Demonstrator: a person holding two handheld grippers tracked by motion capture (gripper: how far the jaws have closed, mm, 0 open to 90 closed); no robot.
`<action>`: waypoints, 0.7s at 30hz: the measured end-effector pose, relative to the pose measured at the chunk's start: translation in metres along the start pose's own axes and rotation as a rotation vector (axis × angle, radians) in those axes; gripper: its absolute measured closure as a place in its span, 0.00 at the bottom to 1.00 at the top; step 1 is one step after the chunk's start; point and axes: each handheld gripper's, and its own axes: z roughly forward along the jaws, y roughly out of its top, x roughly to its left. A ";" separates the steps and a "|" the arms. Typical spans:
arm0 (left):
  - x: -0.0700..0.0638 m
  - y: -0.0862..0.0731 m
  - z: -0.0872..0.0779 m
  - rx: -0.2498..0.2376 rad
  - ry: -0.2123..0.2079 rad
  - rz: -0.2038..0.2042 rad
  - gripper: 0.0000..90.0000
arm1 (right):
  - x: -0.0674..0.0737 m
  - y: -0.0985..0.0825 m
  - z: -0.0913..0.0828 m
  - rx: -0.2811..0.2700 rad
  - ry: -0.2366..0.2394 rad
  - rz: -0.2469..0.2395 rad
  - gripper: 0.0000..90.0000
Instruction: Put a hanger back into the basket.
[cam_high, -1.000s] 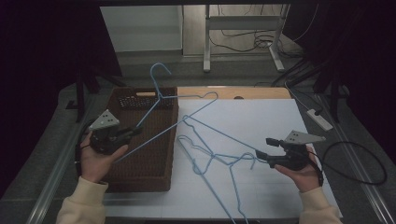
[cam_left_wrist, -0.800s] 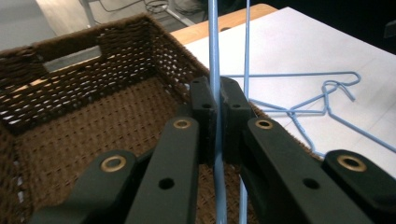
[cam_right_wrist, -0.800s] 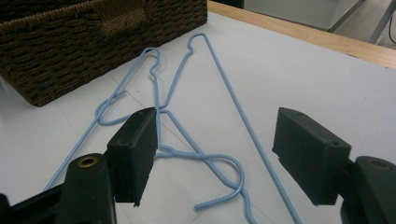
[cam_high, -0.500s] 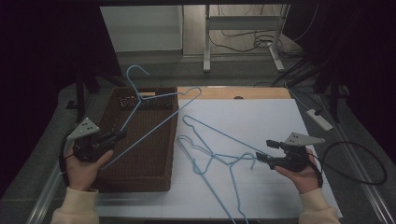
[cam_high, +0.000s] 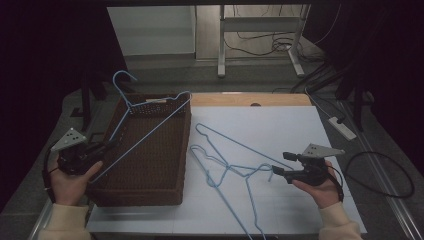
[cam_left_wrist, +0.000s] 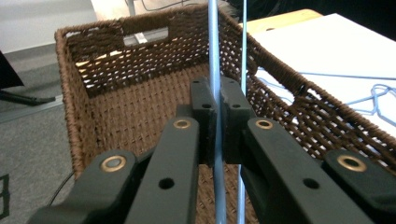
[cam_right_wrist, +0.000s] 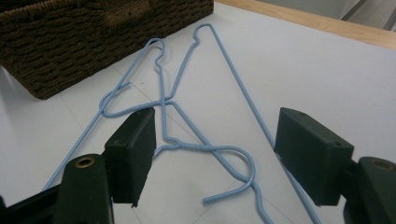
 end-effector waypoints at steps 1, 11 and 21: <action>0.002 -0.001 0.001 0.007 0.005 -0.002 0.97 | 0.000 0.000 0.001 0.002 0.000 0.000 0.33; 0.015 0.001 0.013 0.052 0.055 -0.026 0.97 | 0.000 -0.001 0.005 0.013 0.008 0.001 0.33; 0.018 0.002 0.036 0.138 0.052 -0.010 0.97 | 0.000 -0.003 0.006 0.024 0.008 0.001 0.33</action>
